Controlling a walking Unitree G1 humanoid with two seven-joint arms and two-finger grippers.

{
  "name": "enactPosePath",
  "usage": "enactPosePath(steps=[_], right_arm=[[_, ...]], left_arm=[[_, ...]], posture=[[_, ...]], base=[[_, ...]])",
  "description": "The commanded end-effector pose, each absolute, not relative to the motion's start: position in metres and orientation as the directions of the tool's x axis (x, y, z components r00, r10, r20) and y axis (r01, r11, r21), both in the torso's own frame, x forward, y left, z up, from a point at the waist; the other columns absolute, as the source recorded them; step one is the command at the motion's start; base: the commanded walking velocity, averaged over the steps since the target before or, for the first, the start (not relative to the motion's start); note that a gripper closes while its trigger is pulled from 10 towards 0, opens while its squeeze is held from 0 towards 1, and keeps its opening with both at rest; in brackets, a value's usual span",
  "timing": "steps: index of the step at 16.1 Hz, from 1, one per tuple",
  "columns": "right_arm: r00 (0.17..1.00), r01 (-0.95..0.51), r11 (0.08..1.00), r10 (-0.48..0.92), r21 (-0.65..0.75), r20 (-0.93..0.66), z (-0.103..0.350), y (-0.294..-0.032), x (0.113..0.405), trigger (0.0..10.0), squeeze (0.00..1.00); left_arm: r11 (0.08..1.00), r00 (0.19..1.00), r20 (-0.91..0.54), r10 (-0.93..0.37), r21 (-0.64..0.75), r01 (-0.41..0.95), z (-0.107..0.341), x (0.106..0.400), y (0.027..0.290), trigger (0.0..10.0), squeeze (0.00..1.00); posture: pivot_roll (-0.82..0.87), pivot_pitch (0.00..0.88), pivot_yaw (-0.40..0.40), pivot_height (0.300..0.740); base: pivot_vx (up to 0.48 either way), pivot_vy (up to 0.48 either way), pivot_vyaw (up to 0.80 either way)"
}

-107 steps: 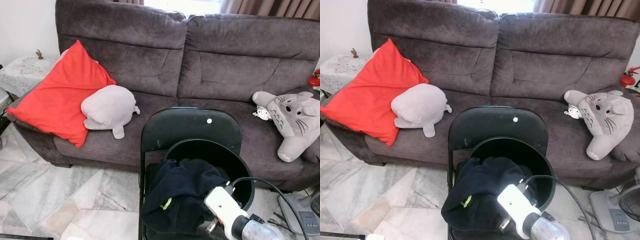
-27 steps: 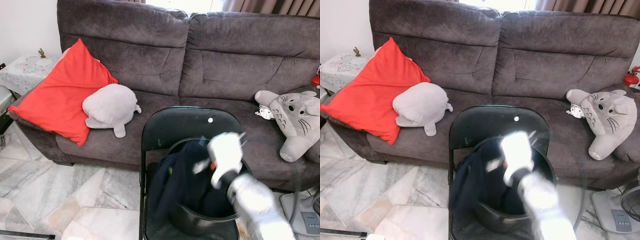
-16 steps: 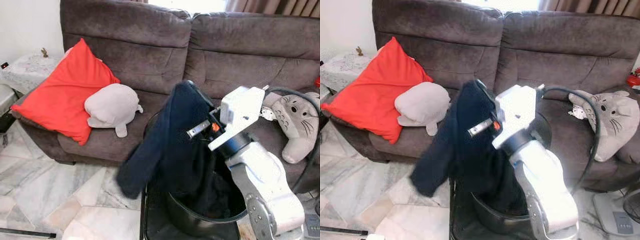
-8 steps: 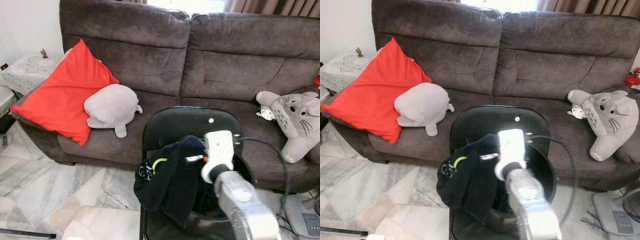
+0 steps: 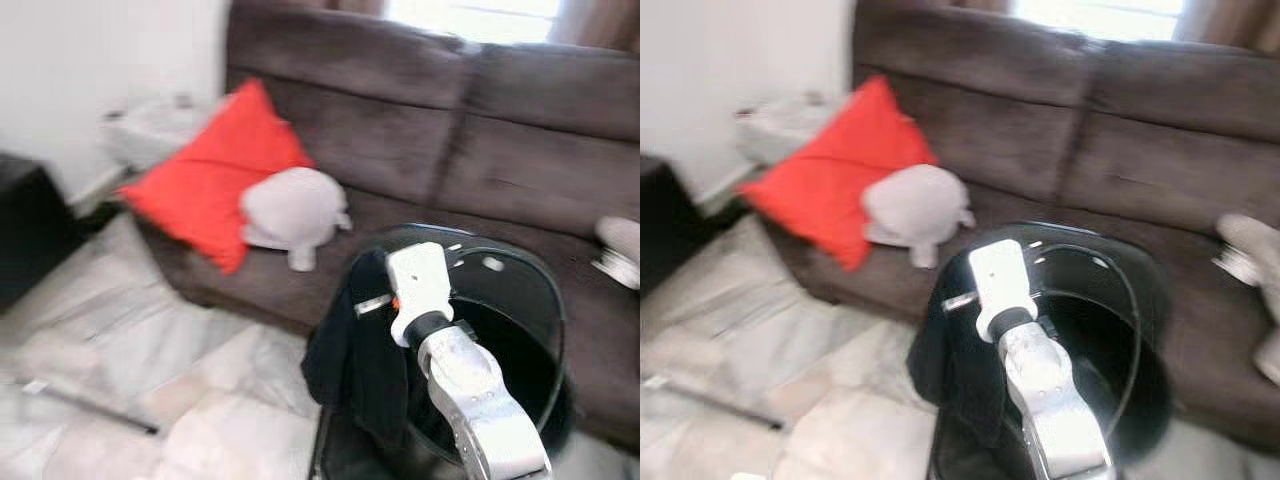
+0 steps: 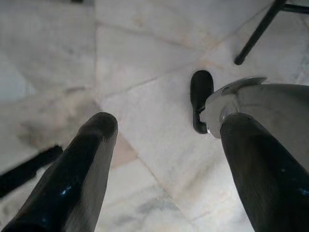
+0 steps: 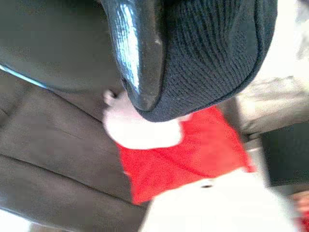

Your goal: Hang hanger

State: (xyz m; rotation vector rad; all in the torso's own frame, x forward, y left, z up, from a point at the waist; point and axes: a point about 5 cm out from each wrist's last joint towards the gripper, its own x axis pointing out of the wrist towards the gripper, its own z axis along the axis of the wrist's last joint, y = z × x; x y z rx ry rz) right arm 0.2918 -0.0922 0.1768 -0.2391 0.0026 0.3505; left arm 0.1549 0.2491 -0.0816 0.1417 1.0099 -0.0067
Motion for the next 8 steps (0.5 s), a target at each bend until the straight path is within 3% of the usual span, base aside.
enactPosePath(steps=[1, 4, 6, 8], right_arm=[[0.923, -0.376, 0.885, 0.384, -0.274, -0.027, 0.178, -0.087, 0.291, 10.0, 0.0], [0.859, -0.482, 0.834, 0.51, -0.267, 0.042, 0.191, -0.069, 0.285, 10.0, 0.0], [0.716, -0.639, 0.71, 0.69, -0.298, 0.109, 0.205, -0.047, 0.267, 10.0, 0.0], [0.609, -0.729, 0.633, 0.774, -0.26, 0.176, 0.218, -0.032, 0.253, 10.0, 0.0]], left_arm=[[0.987, 0.505, -0.861, 0.056, 0.123, 0.101, -0.084, 0.148, 0.25, 10.0, 0.0], [0.987, 0.506, -0.861, 0.057, 0.124, 0.1, -0.084, 0.149, 0.25, 10.0, 0.0], [0.988, 0.509, -0.859, 0.059, 0.125, 0.095, -0.084, 0.15, 0.249, 10.0, 0.0], [0.988, 0.511, -0.857, 0.062, 0.125, 0.091, -0.084, 0.151, 0.249, 10.0, 0.0]], posture=[[-0.1, 0.005, 0.0, 0.74], [-0.1, 0.014, -0.006, 0.74], [-0.1, 0.022, -0.01, 0.74], [-0.1, 0.027, -0.012, 0.74]], base=[[0.0, 0.0, 0.8], [0.0, 0.0, 0.8], [0.0, 0.0, 0.8], [0.0, 0.0, 0.8]])
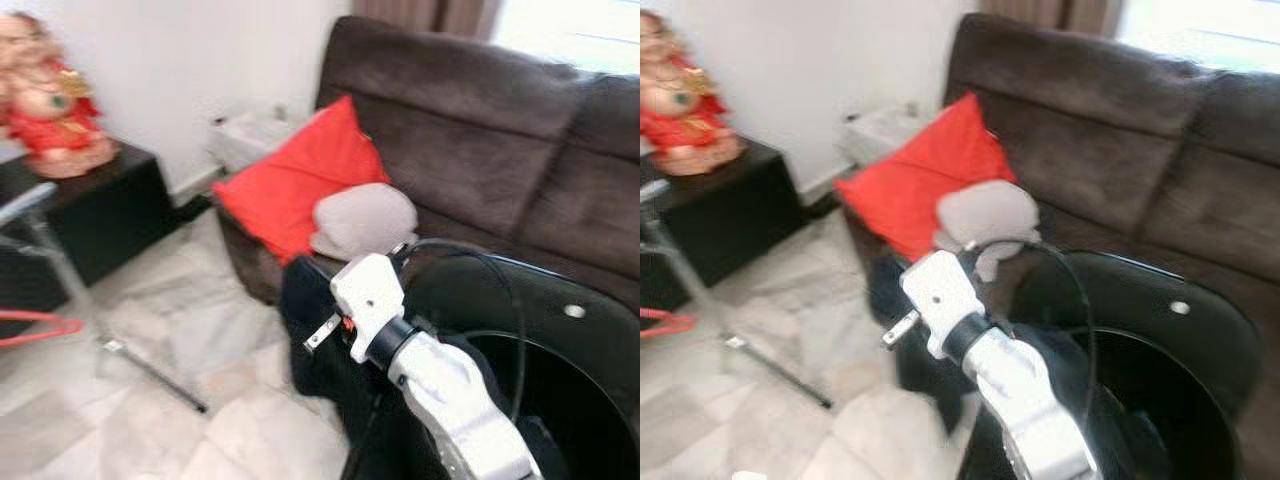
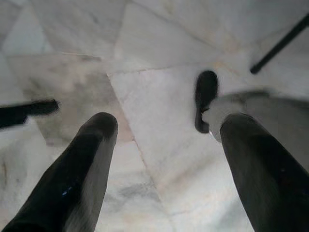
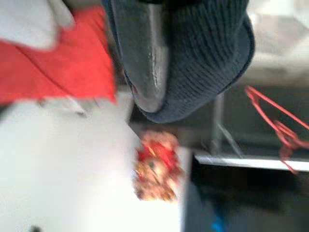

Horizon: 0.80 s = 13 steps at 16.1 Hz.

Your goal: Hang hanger

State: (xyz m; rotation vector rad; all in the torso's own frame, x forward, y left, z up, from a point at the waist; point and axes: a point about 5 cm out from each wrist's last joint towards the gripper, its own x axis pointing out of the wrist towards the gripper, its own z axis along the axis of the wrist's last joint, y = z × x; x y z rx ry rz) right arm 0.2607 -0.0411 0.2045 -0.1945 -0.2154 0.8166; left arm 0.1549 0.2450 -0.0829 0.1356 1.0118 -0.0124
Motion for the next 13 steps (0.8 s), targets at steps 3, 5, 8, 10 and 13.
enactPosePath(steps=[3, 5, 8, 10, 13], right_arm=[[0.365, -0.878, 0.414, 0.904, -0.241, 0.223, 0.229, -0.011, 0.223, 10.0, 0.0], [0.172, -0.958, 0.218, 0.957, -0.188, 0.236, 0.232, -0.001, 0.2, 10.0, 0.0], [0.054, -0.977, 0.088, 0.984, -0.192, 0.172, 0.222, 0.001, 0.185, 10.0, 0.0], [0.184, -0.964, 0.21, 0.97, -0.165, 0.156, 0.213, -0.004, 0.202, 10.0, 0.0], [0.501, -0.855, 0.516, 0.849, -0.058, 0.17, 0.205, -0.034, 0.245, 10.0, 0.0]], left_arm=[[0.988, 0.513, -0.856, 0.061, 0.125, 0.091, -0.083, 0.151, 0.249, 10.0, 0.0], [0.988, 0.515, -0.855, 0.062, 0.126, 0.089, -0.083, 0.152, 0.249, 10.0, 0.0], [0.988, 0.516, -0.854, 0.064, 0.127, 0.088, -0.083, 0.152, 0.25, 10.0, 0.0], [0.988, 0.515, -0.855, 0.064, 0.127, 0.088, -0.083, 0.152, 0.25, 10.0, 0.0], [0.988, 0.516, -0.854, 0.064, 0.128, 0.088, -0.083, 0.152, 0.25, 10.0, 0.0]], posture=[[-0.1, 0.033, -0.013, 0.74], [-0.1, 0.037, -0.014, 0.74], [-0.1, 0.043, -0.014, 0.74], [-0.1, 0.046, -0.014, 0.74], [-0.1, 0.051, -0.013, 0.74]], base=[[0.0, 0.0, 0.8], [0.0, 0.0, 0.53], [0.0, 0.0, 0.2], [0.0, 0.0, 0.0], [0.0, 0.0, 0.0]])
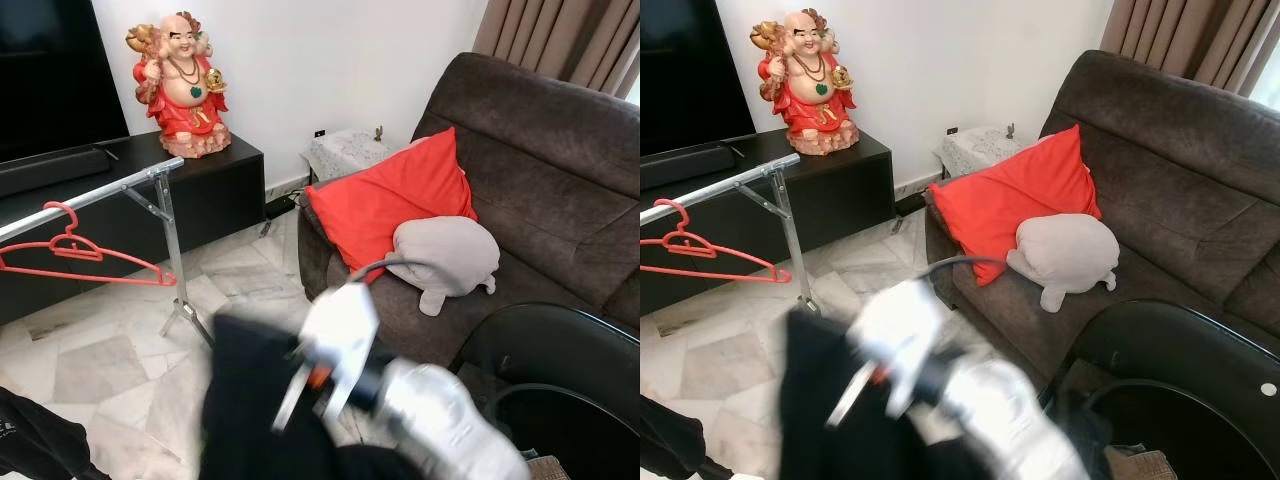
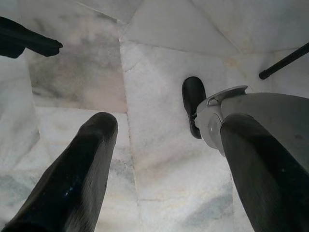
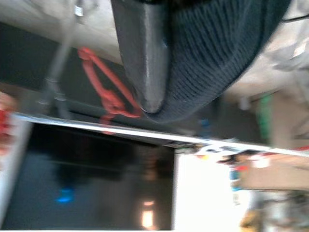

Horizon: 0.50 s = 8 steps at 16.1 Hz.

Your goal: Hang hanger

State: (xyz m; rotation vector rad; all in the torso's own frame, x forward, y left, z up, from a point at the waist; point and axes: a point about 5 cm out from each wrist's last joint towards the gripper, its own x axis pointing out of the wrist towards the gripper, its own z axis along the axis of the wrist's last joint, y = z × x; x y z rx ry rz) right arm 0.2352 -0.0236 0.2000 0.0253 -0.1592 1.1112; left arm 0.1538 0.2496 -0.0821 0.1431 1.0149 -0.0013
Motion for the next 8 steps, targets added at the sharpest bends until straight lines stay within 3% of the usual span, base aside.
enactPosePath(steps=[1, 3, 5, 8], right_arm=[[0.617, -0.782, 0.624, 0.774, -0.006, 0.144, 0.199, -0.048, 0.26, 10.0, 0.0], [0.773, -0.633, 0.774, 0.63, 0.02, 0.072, 0.182, -0.074, 0.282, 10.0, 0.0], [0.872, -0.488, 0.871, 0.49, 0.047, -0.025, 0.162, -0.092, 0.294, 10.0, 0.0], [0.944, -0.277, 0.957, 0.287, 0.081, -0.161, 0.128, -0.119, 0.303, 10.0, 0.0]], left_arm=[[0.988, 0.516, -0.854, 0.065, 0.128, 0.087, -0.083, 0.152, 0.25, 10.0, 0.0], [0.988, 0.518, -0.853, 0.065, 0.128, 0.087, -0.083, 0.152, 0.25, 10.0, 0.0], [0.988, 0.521, -0.851, 0.066, 0.128, 0.084, -0.083, 0.152, 0.25, 10.0, 0.0], [0.989, 0.526, -0.848, 0.067, 0.128, 0.079, -0.083, 0.152, 0.25, 10.0, 0.0]], posture=[[-0.1, 0.051, -0.011, 0.74], [-0.1, 0.054, -0.009, 0.74], [-0.09, 0.056, -0.009, 0.74], [-0.09, 0.059, -0.008, 0.74]], base=[[0.0, 0.0, 0.0], [0.0, 0.0, 0.0], [0.0, 0.0, 0.0], [0.0, 0.0, 0.0]])
